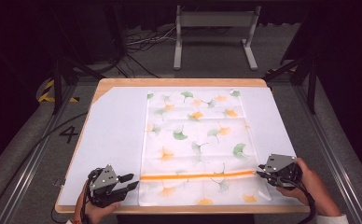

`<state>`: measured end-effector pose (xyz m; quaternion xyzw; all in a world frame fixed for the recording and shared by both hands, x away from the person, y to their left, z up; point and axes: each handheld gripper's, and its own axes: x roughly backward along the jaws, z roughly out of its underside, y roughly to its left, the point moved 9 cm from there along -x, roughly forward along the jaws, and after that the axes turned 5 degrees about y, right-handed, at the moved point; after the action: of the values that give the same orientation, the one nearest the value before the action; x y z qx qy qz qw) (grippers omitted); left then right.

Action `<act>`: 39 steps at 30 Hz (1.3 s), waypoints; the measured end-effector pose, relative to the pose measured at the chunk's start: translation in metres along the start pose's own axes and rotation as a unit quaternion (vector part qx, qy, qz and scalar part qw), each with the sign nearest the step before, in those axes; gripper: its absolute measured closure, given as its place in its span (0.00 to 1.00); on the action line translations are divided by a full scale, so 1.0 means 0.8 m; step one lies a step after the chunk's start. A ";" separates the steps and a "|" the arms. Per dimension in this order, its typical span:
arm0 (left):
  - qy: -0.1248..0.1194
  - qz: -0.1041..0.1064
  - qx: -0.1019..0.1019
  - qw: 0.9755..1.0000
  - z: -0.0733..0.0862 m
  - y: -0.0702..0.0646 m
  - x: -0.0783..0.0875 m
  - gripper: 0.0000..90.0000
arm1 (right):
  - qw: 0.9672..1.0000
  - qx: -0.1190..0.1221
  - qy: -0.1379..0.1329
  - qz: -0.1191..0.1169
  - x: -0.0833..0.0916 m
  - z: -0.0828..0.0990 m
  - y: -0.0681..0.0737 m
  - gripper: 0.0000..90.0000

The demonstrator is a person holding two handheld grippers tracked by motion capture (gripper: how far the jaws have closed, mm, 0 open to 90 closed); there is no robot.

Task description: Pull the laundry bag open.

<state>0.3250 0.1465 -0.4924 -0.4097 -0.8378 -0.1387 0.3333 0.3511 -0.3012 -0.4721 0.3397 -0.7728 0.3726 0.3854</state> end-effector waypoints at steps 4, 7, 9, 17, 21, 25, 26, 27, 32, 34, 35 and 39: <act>-0.003 -0.023 -0.016 1.000 -0.006 0.009 0.002 0.66 | 1.000 -0.020 -0.023 0.005 0.005 -0.003 -0.004 0.80; -0.010 -0.037 -0.016 0.999 -0.012 0.015 0.002 0.58 | 0.999 -0.032 -0.040 0.013 0.008 -0.007 -0.008 0.78; -0.015 -0.044 -0.024 0.999 -0.017 0.020 0.005 0.58 | 0.997 -0.043 -0.054 0.020 0.010 -0.010 -0.012 0.74; -0.019 -0.078 -0.029 0.996 -0.030 0.050 0.010 0.46 | 0.991 -0.075 -0.104 0.040 0.015 -0.013 -0.025 0.62; -0.022 -0.097 -0.029 0.995 -0.033 0.070 0.012 0.37 | 0.986 -0.101 -0.120 0.061 0.012 -0.012 -0.039 0.49; -0.032 -0.111 -0.012 0.993 -0.034 0.092 0.014 0.28 | 0.983 -0.114 -0.129 0.070 0.006 -0.007 -0.047 0.41; -0.036 -0.111 -0.012 0.993 -0.034 0.095 0.015 0.26 | 0.981 -0.121 -0.131 0.073 0.004 -0.006 -0.050 0.38; -0.041 -0.114 -0.011 0.993 -0.034 0.099 0.015 0.24 | 0.979 -0.129 -0.136 0.075 0.004 -0.005 -0.053 0.36; -0.070 -0.119 0.002 0.990 -0.028 0.114 0.020 0.17 | 0.969 -0.166 -0.161 0.085 0.002 0.001 -0.067 0.30; -0.079 -0.117 0.016 0.990 -0.022 0.118 0.023 0.15 | 0.963 -0.184 -0.172 0.092 0.002 0.006 -0.074 0.27; -0.083 -0.113 0.023 0.990 -0.019 0.119 0.024 0.14 | 0.961 -0.191 -0.177 0.098 0.002 0.009 -0.077 0.24; -0.096 -0.115 0.051 0.987 -0.006 0.122 0.030 0.12 | 0.948 -0.226 -0.188 0.124 0.000 0.020 -0.090 0.17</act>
<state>0.3924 0.2198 -0.4768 -0.3043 -0.9135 -0.0932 0.2533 0.4039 -0.3500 -0.4565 0.2088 -0.9312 0.1622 0.2509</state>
